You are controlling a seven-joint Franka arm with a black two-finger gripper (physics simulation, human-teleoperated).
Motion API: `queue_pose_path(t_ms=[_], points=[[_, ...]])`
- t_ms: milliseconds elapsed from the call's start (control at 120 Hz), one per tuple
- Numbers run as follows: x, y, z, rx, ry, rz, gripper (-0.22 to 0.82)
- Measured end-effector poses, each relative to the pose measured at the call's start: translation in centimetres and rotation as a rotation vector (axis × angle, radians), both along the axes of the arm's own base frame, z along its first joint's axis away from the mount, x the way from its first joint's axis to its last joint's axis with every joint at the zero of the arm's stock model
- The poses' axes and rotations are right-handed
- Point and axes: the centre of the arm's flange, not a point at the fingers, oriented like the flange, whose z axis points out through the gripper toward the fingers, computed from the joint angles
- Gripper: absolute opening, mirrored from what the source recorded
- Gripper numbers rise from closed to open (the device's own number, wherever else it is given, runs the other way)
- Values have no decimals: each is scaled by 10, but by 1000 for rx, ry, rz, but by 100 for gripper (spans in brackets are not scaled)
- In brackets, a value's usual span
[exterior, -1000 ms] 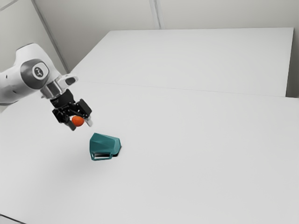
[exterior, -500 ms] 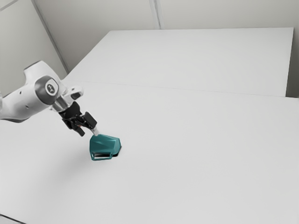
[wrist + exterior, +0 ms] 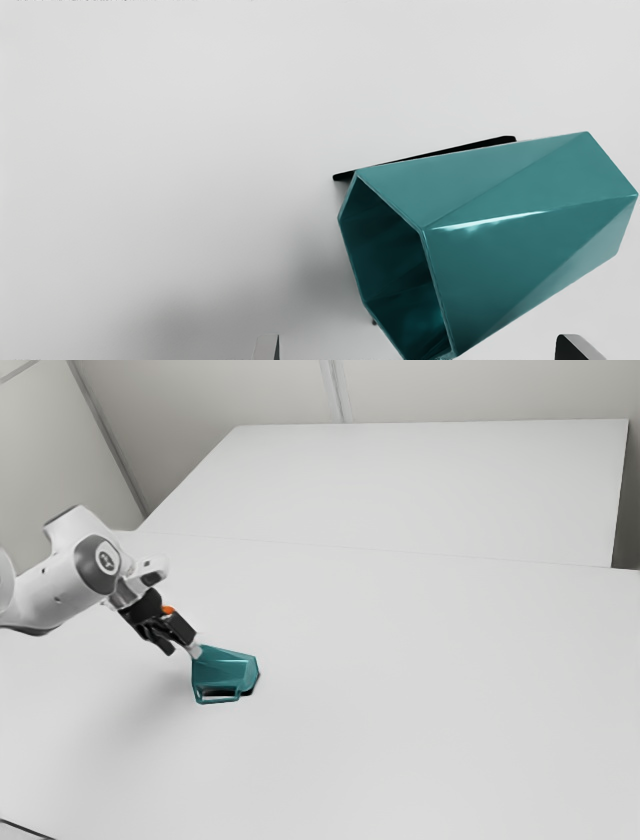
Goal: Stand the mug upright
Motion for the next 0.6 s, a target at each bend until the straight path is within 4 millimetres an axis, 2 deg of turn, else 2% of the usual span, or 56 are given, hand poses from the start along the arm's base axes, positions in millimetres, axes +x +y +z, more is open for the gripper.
queue_pose_path(t_ms=[142,442,600], points=[[0,3,0,-46,-27,12,60],[-2,-16,-7,-173,-46,4,60],[-6,-12,-10,-199,-48,0,60]])
